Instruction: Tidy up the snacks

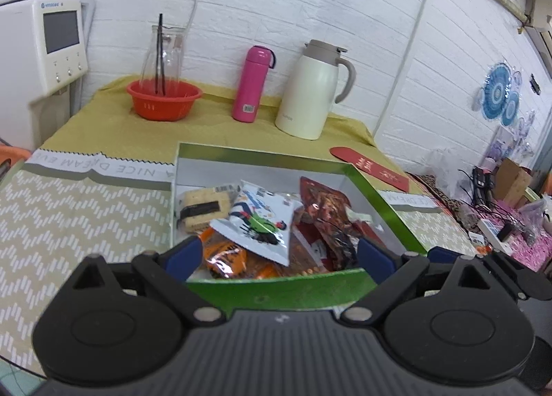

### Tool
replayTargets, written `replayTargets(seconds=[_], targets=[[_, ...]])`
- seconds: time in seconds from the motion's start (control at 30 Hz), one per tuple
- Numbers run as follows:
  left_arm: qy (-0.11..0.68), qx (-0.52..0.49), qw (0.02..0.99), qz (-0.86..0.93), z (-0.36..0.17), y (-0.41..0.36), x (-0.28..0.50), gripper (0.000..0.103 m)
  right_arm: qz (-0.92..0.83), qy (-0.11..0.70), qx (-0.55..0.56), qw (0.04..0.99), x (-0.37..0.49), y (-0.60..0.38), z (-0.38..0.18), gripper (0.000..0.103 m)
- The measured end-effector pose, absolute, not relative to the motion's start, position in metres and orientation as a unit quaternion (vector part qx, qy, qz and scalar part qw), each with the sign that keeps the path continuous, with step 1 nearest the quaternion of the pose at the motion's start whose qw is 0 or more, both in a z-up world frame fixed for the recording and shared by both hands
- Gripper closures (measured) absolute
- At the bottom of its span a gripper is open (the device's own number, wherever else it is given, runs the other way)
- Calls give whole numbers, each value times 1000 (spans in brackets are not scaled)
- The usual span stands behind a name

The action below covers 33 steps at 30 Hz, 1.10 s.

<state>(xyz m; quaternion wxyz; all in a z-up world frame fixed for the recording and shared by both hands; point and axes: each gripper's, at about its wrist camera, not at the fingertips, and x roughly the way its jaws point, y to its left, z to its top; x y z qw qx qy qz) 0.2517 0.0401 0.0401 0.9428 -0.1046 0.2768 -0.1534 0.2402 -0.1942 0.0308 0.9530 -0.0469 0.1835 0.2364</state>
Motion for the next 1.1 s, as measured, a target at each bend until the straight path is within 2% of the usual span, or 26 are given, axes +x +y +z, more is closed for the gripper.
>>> replayTargets(seconds=[0.3, 0.57, 0.87, 1.03, 1.07, 1.1], targets=[[310, -97, 903, -281, 34, -15, 211, 8, 150, 172, -22, 973, 202, -289, 30, 0], [359, -64, 872, -327, 7, -70, 213, 8, 100, 223, 22, 969, 203, -341, -7, 0], [384, -66, 868, -308, -6, -73, 225, 8, 95, 251, 86, 960, 244, -361, -25, 0], [383, -65, 873, -296, -8, -64, 223, 8, 106, 295, 140, 939, 268, -365, -36, 0], [383, -63, 873, -295, -9, -61, 221, 8, 114, 302, 150, 935, 267, -365, -38, 11], [382, -63, 874, -294, -10, -58, 219, 8, 132, 302, 164, 930, 263, -364, -38, 15]])
